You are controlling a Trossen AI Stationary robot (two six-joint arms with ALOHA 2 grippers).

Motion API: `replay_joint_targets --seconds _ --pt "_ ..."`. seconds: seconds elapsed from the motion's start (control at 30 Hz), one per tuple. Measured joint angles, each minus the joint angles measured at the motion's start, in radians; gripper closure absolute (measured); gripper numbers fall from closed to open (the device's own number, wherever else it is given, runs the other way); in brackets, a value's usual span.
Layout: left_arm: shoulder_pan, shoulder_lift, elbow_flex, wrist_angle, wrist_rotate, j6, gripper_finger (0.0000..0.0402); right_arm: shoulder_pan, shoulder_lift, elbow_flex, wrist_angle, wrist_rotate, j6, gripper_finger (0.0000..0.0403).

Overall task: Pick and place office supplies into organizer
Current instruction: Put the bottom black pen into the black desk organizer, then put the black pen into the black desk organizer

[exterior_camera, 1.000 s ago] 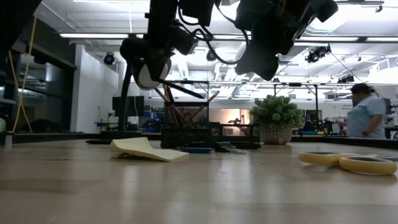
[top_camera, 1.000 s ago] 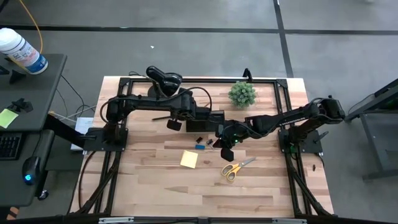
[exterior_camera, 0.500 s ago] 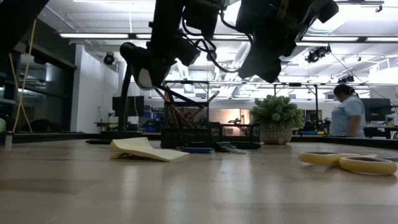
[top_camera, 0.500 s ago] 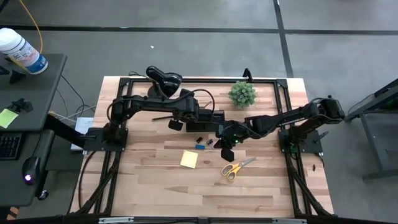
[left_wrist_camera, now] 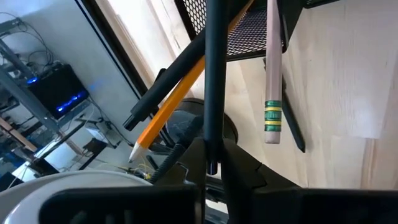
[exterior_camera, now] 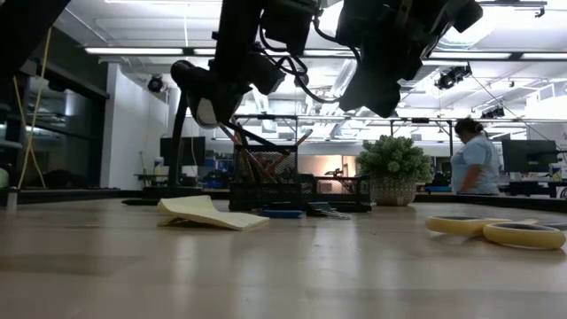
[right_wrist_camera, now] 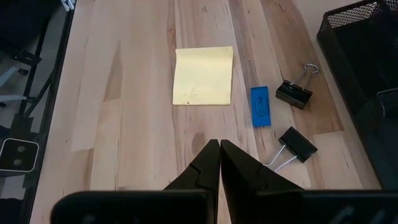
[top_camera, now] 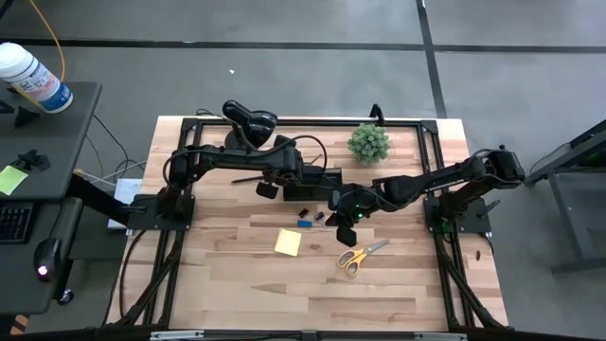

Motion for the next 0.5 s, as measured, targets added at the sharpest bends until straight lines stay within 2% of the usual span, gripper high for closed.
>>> replay_joint_targets --seconds 0.2,0.5 --pt "0.0 0.0 0.0 0.0 -0.004 -0.017 0.0347 0.0 0.0 0.0 0.001 0.001 0.0 0.0392" --pt "0.0 0.001 0.0 0.0 0.02 -0.035 0.0353 0.0 0.0 0.001 0.002 0.002 -0.004 0.0392"
